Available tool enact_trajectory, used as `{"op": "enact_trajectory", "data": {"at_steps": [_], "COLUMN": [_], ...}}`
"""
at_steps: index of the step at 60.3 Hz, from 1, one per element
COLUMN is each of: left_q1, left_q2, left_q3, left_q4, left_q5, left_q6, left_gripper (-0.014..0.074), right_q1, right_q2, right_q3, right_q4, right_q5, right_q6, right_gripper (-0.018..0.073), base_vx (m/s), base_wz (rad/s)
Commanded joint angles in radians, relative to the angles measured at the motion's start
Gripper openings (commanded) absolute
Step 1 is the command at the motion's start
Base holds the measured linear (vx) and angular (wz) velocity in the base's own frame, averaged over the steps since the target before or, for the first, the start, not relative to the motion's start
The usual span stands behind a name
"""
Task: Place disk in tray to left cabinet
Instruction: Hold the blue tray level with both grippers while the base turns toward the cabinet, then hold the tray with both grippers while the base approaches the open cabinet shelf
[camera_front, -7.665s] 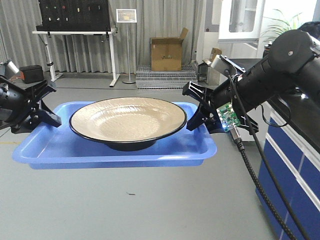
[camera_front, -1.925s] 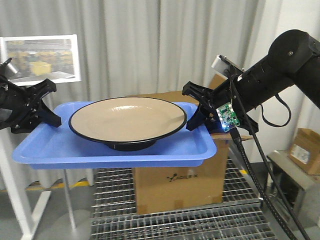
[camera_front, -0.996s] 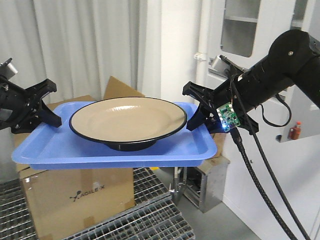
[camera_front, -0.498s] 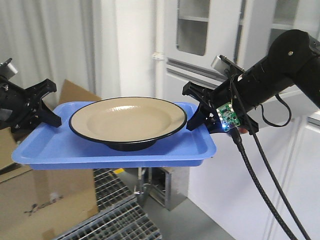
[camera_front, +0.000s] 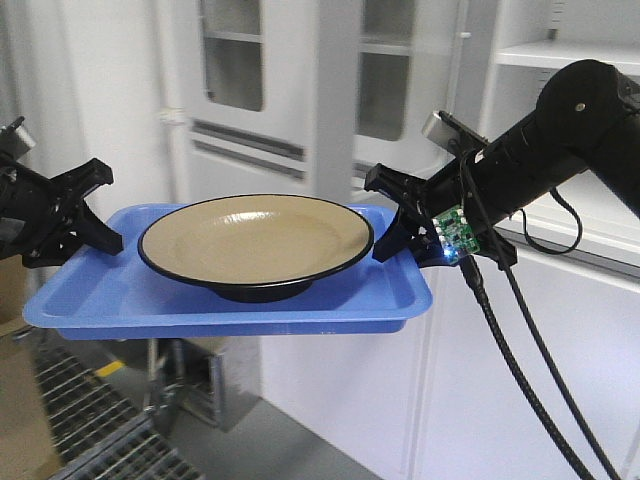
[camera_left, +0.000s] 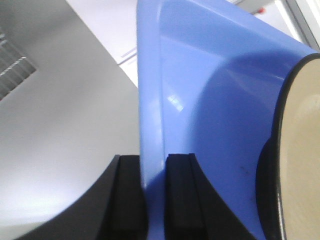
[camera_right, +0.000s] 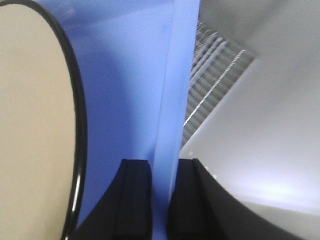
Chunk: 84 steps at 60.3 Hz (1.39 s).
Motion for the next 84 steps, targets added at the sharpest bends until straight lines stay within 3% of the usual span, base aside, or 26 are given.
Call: {"op": "enact_trajectory", "data": {"at_steps": [1, 49, 84], "left_q1": [-0.023, -0.023, -0.023], "left_q2": [-0.062, -0.062, -0.062], "left_q3": [-0.037, -0.037, -0.037], "left_q4": [-0.166, -0.166, -0.166], "left_q5": [-0.010, -0.010, -0.010], "left_q6": [-0.003, -0.003, -0.003], "left_gripper": [-0.0002, -0.0002, -0.0002], "right_q1": [0.022, 0.022, 0.021], "right_q2": [-0.062, -0.062, -0.062], "right_q3": [-0.039, -0.039, -0.039], "right_q4": [0.144, 0.144, 0.144], "right_q5": [-0.020, -0.020, -0.020], "right_q6": [-0.014, -0.014, -0.014], "right_gripper": [-0.0001, -0.0001, -0.0001], "base_vx": [0.04, 0.09, 0.14], "base_wz": [-0.56, -0.47, -0.26]}}
